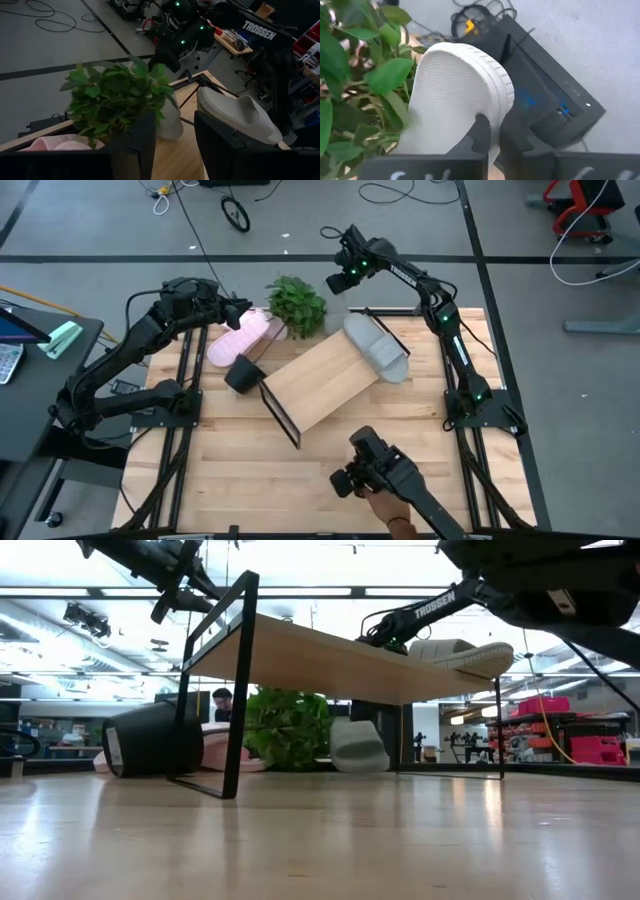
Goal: Pick and place slides into the shelf
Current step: Put the gray slides on the shelf
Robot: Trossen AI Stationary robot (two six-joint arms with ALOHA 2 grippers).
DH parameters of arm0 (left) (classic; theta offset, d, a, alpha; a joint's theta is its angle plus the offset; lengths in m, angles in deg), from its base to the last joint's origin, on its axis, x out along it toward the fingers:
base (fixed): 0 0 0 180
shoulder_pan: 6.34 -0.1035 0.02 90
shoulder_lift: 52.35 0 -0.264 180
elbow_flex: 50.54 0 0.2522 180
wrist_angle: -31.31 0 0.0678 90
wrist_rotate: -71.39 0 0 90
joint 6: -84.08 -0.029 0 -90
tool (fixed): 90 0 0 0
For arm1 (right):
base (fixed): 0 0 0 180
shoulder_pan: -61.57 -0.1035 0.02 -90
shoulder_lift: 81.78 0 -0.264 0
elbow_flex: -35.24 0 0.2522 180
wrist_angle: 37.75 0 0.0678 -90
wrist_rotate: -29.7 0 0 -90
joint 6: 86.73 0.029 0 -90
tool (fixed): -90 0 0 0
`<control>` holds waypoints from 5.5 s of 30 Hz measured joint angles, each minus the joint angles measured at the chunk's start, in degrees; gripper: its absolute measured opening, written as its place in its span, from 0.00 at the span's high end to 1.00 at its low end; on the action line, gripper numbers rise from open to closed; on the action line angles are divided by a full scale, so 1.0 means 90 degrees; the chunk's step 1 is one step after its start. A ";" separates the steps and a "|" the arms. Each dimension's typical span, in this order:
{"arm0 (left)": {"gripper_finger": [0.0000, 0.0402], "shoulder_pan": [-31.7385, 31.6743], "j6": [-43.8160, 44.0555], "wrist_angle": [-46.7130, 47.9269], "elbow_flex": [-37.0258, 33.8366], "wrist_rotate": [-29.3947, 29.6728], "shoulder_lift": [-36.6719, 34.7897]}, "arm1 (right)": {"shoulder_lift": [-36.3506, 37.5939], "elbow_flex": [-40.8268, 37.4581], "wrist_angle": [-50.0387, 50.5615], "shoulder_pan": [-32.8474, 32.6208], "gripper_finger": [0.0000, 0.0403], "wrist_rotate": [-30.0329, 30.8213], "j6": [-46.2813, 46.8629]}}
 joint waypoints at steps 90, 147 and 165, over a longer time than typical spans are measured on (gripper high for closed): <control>0.64 0.1209 -0.1842 0.0449 0.0001 -0.3104 0.0002 | 0.3280 -0.0136 0.2475 -0.1666 0.95 -0.1207 0.1499; 0.67 0.1336 -0.1488 0.0410 0.0000 -0.3043 0.0002 | 0.1809 -0.0136 0.3089 -0.2313 0.95 -0.0883 -0.1157; 0.66 0.1338 -0.1358 0.0413 0.0001 -0.3045 0.0002 | 0.1824 -0.0872 0.2649 -0.2483 0.78 -0.0312 -0.1048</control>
